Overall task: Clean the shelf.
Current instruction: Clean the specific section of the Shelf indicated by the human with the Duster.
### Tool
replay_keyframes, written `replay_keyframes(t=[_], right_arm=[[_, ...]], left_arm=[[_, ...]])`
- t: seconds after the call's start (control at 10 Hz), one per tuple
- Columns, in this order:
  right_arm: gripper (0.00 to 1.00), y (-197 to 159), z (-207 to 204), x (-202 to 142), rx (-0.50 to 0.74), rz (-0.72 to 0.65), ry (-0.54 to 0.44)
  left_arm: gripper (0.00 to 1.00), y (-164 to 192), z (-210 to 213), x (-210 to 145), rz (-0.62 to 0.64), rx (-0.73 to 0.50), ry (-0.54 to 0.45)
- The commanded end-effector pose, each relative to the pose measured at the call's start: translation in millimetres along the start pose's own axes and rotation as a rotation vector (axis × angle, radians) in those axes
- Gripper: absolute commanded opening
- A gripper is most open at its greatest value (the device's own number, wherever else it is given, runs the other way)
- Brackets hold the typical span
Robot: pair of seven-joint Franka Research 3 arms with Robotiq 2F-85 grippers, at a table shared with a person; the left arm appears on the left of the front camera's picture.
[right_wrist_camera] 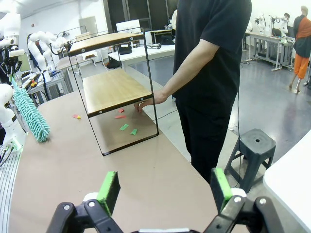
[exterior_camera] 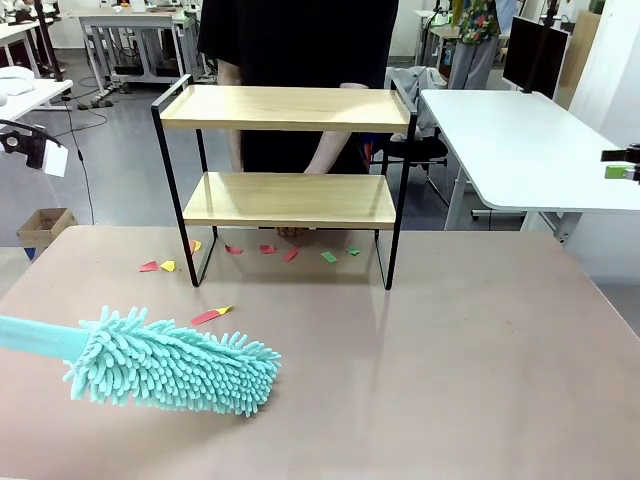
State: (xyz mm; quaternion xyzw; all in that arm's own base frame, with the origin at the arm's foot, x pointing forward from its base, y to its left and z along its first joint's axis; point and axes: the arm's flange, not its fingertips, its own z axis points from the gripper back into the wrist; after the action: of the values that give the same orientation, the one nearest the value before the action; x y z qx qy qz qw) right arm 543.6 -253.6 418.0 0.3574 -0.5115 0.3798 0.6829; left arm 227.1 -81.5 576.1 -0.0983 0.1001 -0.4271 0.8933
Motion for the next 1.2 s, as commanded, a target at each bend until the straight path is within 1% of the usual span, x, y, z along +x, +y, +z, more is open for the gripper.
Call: replay_keyframes(t=[0.0, 0.4, 0.5, 0.6, 0.7, 0.8, 0.9, 1.1], right_arm=[[1.0, 2, -1, 3, 0.003, 0.004, 0.004], [1.0, 2, -1, 3, 0.003, 0.004, 0.004], [1.0, 2, -1, 3, 0.003, 0.004, 0.004], [1.0, 2, -1, 3, 0.003, 0.004, 0.004], [1.0, 2, -1, 3, 0.003, 0.004, 0.004], [1.0, 2, -1, 3, 0.003, 0.004, 0.004], [1.0, 2, -1, 3, 0.003, 0.004, 0.004], [1.0, 2, -1, 3, 0.003, 0.004, 0.004]], left_arm=[[0.14, -1, 3, -2, -0.003, -0.002, 0.001], [0.14, 0, 0, 0, 0.0, 0.0, 0.0], [0.14, -1, 3, 3, -0.012, -0.028, -0.046], [0.14, -5, 0, 9, -0.029, -0.054, -0.07], [0.14, -14, -3, 20, -0.03, -0.11, -0.107], [0.14, -27, -6, 31, 0.014, -0.125, -0.135], [0.14, -45, -8, 39, 0.072, -0.151, -0.206], [0.14, -84, -24, 63, 0.26, -0.148, -0.309]])
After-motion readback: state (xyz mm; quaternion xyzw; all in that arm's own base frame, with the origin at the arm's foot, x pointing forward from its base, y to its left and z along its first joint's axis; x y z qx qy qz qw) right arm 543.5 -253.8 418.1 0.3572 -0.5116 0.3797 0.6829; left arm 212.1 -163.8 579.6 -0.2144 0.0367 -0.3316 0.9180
